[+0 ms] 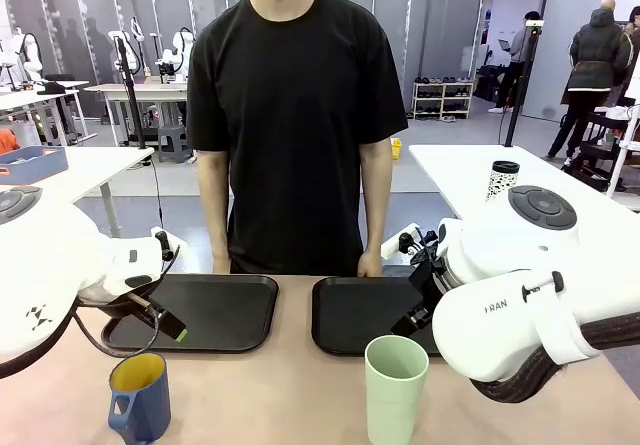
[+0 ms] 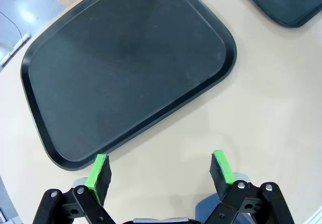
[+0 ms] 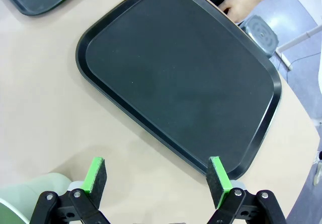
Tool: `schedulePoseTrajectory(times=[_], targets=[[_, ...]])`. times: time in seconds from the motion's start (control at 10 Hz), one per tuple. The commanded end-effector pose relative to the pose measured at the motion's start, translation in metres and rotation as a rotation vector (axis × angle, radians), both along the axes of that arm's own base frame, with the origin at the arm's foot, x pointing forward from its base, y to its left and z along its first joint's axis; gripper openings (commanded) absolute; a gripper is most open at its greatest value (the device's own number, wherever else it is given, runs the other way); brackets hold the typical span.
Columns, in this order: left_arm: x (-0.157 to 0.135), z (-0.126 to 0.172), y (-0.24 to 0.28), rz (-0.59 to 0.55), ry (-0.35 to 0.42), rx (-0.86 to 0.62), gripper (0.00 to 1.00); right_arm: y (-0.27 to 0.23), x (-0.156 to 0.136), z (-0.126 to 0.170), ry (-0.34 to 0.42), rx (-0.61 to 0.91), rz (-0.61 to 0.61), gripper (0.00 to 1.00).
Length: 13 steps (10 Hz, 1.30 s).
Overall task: Sort and store the cups by type.
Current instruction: Pick up the Reusable plastic cup.
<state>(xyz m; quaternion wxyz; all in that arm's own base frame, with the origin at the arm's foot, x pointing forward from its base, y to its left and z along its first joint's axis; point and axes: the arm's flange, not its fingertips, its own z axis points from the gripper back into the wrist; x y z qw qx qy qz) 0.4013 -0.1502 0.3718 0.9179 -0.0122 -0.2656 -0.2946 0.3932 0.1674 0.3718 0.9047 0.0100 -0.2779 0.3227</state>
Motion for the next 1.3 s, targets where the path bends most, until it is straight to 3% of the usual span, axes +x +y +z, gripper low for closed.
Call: schedulePoseTrajectory(times=[0.0,0.5,0.6,0.9,1.2], targets=[[0.0,0.0,0.0,0.0,0.0,0.0,1.0,0.0,0.0,0.0,0.001,0.002,-0.002,1.0],[0.0,0.0,0.0,0.0,0.0,0.0,1.0,0.0,0.0,0.0,0.001,0.002,-0.002,1.0],[-0.001,0.004,0.0,0.061,-0.052,0.029,1.0,0.0,0.0,0.0,0.0,0.0,0.0,1.0],[-0.012,0.059,0.007,0.066,-0.167,-0.025,1.0,-0.002,-0.004,0.067,-0.082,-0.01,-0.081,1.0],[-0.041,0.117,0.009,0.038,-0.263,-0.034,1.0,-0.004,-0.028,0.142,-0.202,-0.013,-0.11,1.0]])
